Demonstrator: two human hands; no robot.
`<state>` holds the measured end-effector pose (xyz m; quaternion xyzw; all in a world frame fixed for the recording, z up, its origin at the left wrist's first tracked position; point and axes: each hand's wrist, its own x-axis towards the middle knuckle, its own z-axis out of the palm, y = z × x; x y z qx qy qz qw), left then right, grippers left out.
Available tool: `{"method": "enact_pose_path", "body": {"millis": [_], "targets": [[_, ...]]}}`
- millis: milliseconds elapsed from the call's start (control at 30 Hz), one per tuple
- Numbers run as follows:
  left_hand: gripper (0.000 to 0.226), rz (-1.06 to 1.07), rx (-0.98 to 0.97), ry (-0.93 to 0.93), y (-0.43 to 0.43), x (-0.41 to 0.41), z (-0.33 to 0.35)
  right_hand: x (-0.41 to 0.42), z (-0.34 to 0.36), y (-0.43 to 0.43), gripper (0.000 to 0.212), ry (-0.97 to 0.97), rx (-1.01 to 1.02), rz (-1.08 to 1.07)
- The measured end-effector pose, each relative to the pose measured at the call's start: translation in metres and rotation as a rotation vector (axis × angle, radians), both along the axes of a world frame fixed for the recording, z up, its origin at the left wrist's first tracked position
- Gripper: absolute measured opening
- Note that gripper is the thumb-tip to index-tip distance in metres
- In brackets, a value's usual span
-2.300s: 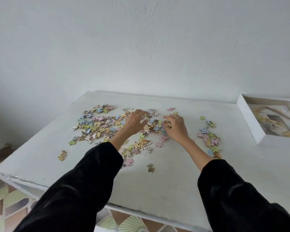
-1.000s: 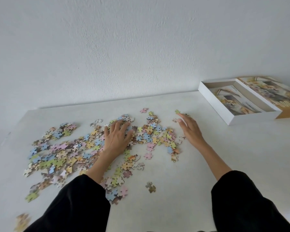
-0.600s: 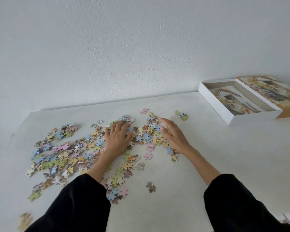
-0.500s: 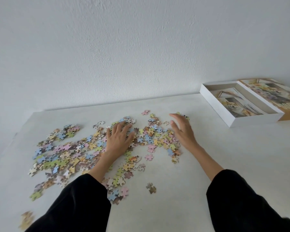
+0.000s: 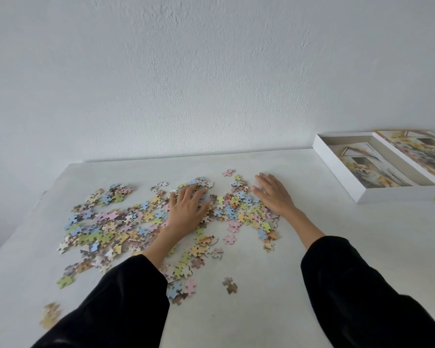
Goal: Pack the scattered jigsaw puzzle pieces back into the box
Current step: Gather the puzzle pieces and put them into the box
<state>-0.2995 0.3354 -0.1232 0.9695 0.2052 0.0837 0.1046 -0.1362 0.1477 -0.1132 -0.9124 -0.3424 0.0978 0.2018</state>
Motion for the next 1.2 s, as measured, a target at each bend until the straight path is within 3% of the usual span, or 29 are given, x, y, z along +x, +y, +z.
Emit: {"method": "enact_pose_path", "body": {"millis": [167,333,500,667,833,933,1067,1200], "targets": [[0.048,-0.002,-0.01,-0.007,0.0,0.0,0.0,-0.022,0.008,0.009,0.053,0.026,0.058,0.092],[0.044,0.009,-0.065,-0.104,-0.001,0.0,0.0,-0.053,0.015,0.029,0.055,-0.082,0.083,0.114],[0.034,0.016,-0.401,-0.41,0.005,-0.003,0.015,-0.085,0.006,0.052,0.058,-0.046,0.072,0.165],[0.031,0.041,-0.486,-0.579,0.033,-0.033,0.05,-0.089,-0.009,0.055,0.1,-0.256,-0.049,0.183],[0.03,0.21,-0.415,-0.658,0.077,-0.086,0.052,-0.088,-0.01,0.058,0.076,-0.252,-0.088,0.184],[0.03,0.429,-0.333,-0.602,0.107,-0.127,0.035,-0.087,-0.009,0.058,0.06,-0.263,-0.089,0.188],[0.042,0.695,-0.211,-0.339,0.138,-0.17,0.009,-0.088,-0.008,0.059,0.056,-0.268,-0.082,0.194],[0.05,0.647,-0.179,-0.192,0.131,-0.168,-0.003,-0.087,-0.008,0.058,0.055,-0.281,-0.074,0.211]]}}
